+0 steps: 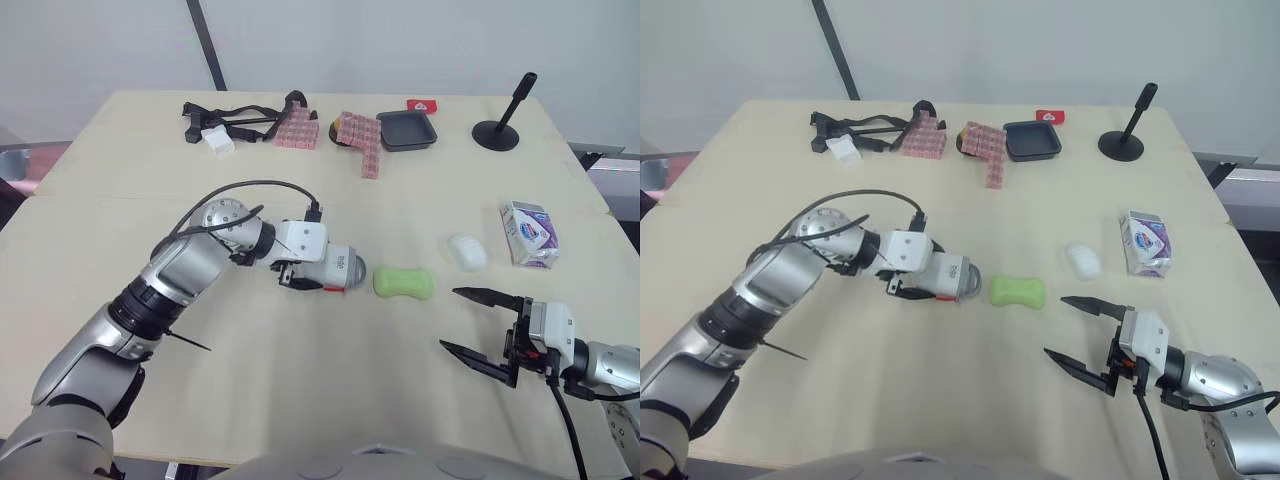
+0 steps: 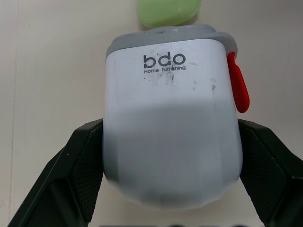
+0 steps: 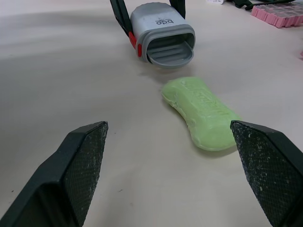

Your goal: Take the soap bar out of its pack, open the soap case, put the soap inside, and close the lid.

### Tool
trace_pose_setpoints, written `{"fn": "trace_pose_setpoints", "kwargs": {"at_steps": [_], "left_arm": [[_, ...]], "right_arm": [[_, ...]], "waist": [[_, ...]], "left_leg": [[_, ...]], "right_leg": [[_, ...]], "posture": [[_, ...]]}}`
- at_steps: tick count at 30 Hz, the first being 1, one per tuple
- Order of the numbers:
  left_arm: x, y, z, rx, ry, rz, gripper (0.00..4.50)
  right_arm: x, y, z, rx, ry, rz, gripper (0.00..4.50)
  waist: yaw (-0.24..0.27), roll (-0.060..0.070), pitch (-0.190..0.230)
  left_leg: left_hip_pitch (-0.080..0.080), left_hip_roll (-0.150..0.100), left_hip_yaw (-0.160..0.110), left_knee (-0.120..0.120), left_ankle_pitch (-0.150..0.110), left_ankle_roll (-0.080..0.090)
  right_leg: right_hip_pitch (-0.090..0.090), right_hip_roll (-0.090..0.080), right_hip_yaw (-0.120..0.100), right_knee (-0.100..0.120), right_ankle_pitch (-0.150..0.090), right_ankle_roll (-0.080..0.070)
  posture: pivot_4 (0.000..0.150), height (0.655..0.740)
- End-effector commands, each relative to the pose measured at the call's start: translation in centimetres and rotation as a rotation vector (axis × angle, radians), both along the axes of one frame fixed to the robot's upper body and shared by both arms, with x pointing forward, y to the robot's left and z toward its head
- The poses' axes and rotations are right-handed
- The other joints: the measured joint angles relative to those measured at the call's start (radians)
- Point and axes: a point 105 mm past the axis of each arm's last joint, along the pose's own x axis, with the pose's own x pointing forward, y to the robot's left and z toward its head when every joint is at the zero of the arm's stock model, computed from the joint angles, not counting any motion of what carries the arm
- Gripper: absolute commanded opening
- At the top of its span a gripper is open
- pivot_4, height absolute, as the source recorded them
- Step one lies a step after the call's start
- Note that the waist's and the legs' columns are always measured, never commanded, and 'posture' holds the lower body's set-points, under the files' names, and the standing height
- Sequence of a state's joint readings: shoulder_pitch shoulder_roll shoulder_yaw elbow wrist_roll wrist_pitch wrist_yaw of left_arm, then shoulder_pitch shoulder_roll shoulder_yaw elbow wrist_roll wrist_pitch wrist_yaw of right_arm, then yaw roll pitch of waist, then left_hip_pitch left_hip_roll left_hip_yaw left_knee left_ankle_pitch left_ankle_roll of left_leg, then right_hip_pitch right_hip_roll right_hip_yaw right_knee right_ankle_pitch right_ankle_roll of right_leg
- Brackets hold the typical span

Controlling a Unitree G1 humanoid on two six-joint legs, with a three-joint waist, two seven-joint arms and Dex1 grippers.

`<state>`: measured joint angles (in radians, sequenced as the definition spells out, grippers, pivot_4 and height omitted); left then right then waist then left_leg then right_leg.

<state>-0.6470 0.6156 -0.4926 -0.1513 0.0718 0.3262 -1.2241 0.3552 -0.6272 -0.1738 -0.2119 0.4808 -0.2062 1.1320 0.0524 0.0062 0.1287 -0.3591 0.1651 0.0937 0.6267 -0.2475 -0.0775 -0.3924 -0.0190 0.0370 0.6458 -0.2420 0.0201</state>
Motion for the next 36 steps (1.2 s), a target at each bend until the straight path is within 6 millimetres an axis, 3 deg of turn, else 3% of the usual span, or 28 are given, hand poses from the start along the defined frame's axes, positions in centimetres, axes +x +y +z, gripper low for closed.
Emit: {"fn": "trace_pose_setpoints", "kwargs": {"at_steps": [1, 24, 36], "left_arm": [[-0.2, -0.4, 1.1, 0.021, -0.049, -0.028, 3.47], [-0.2, 0.7, 1.2, 0.113, -0.022, -0.020, 3.47], [0.5, 3.2, 1.2, 0.165, -0.026, 0.031, 3.47]], "right_arm": [[0.1, 0.2, 0.7, 0.003, -0.041, 0.004, 4.45], [0.6, 0.7, 0.9, -0.001, -0.044, 0.006, 4.45], [0.6, 0.5, 0.9, -0.009, -0.044, 0.008, 4.45]], "waist": [[0.000, 0.000, 0.000], [0.000, 0.000, 0.000], [0.000, 0.000, 0.000]], "left_leg": [[0.000, 0.000, 0.000, 0.000, 0.000, 0.000], [0.000, 0.000, 0.000, 0.000, 0.000, 0.000], [-0.001, 0.000, 0.000, -0.001, 0.000, -0.001]], "right_leg": [[0.000, 0.000, 0.000, 0.000, 0.000, 0.000], [0.000, 0.000, -0.001, -0.001, 0.000, 0.000], [0.000, 0.000, -0.001, -0.002, 0.000, 0.001]], "posture": [[0.150, 0.7374], [0.150, 0.7374], [0.150, 0.7374]]}}
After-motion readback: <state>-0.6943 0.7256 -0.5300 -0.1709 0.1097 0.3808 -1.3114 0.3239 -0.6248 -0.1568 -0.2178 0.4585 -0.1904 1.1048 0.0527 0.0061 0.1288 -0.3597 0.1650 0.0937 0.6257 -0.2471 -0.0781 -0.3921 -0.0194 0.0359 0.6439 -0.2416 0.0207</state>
